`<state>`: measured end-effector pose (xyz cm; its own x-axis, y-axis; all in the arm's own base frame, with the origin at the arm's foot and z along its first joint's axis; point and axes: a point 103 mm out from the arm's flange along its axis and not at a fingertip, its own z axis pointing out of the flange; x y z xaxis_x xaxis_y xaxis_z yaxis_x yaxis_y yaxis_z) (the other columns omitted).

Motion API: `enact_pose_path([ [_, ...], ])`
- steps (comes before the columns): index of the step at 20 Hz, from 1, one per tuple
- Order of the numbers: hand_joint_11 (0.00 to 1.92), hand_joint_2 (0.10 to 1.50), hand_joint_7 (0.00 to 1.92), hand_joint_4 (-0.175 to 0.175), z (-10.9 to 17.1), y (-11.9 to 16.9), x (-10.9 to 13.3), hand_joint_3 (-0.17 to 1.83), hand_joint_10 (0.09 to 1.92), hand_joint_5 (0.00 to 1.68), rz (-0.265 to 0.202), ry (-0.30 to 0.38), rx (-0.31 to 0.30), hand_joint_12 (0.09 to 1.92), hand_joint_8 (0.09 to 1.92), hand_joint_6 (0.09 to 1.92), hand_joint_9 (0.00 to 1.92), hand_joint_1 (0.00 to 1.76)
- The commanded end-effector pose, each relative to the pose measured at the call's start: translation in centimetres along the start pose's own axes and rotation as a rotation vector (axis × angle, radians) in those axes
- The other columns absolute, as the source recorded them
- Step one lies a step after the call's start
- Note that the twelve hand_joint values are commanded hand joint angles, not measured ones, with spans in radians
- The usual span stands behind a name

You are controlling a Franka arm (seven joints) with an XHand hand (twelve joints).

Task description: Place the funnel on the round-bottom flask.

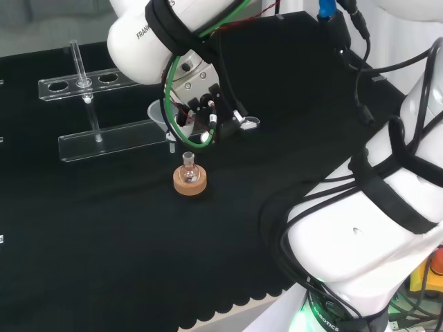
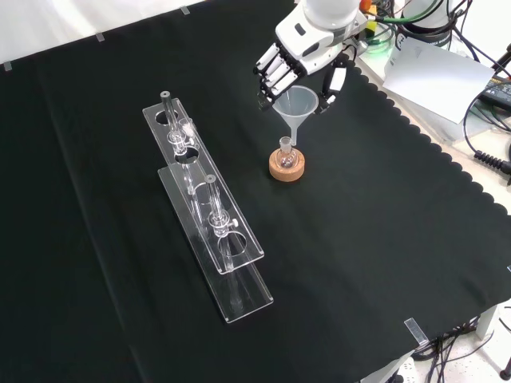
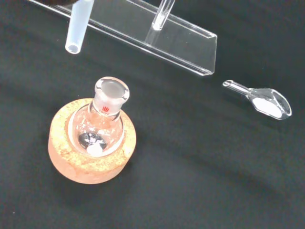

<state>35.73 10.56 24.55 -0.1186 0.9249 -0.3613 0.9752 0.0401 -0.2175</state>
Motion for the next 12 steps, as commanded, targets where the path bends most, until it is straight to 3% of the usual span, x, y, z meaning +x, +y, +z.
enact_pose_path([
  [1,0.54,0.78,0.50,-0.040,0.63,0.09,-0.18,0.68,0.51,0.56,0.011,-0.006,0.010,1.29,0.66,0.53,0.82,0.81],
  [12,0.55,0.78,0.50,-0.041,0.43,0.37,-0.65,0.68,0.52,0.56,0.023,-0.004,0.021,1.29,0.66,0.54,0.82,0.80],
])
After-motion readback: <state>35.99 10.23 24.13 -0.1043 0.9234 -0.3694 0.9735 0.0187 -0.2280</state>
